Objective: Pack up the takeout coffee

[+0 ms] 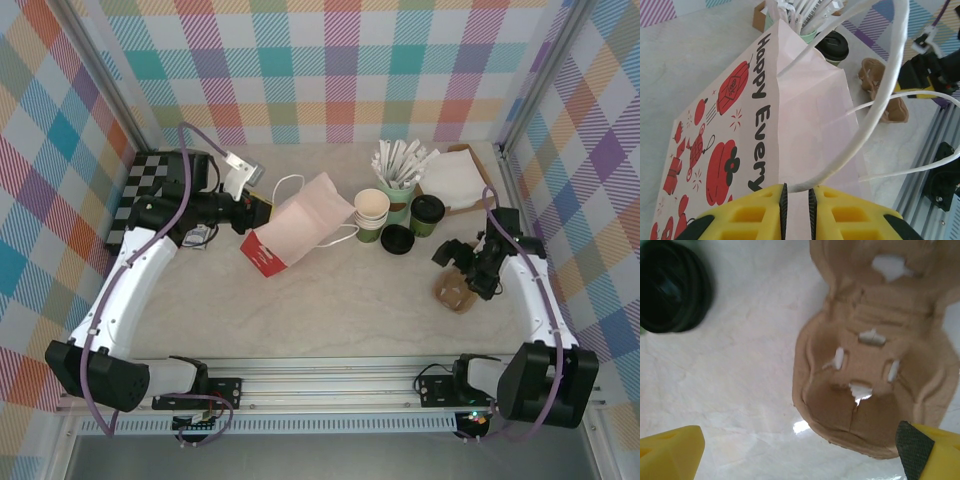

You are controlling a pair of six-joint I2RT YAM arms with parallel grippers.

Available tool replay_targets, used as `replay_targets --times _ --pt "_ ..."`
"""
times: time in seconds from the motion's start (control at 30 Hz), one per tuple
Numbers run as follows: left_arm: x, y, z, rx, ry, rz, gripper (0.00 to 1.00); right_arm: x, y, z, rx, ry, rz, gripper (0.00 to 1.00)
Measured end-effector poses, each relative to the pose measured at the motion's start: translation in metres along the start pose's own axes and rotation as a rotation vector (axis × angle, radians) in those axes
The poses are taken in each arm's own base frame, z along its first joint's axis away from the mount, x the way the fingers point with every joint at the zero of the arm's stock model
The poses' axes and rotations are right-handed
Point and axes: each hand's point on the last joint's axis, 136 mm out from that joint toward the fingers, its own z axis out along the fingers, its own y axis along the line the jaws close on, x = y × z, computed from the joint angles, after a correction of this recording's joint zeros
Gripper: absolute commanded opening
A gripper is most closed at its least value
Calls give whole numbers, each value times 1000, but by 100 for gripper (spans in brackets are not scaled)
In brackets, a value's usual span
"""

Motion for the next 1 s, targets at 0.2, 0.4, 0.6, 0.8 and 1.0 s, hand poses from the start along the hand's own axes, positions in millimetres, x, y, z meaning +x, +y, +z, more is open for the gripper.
replay_targets --times 0.2,0.4,0.6,0.8,1.0 --pt "2 6 4 -15 13 -9 24 10 4 26 -55 92 5 100" --pt "-2 22 3 -108 0 -19 21 12 11 42 -86 128 -3 100" --pt "-2 44 8 -200 7 -45 35 18 23 49 -116 143 -40 100" --pt "6 67 14 -265 35 -111 51 34 40 59 -166 215 -39 100" --pt "-1 83 -1 -372 -10 -171 82 55 70 62 -224 264 -61 100"
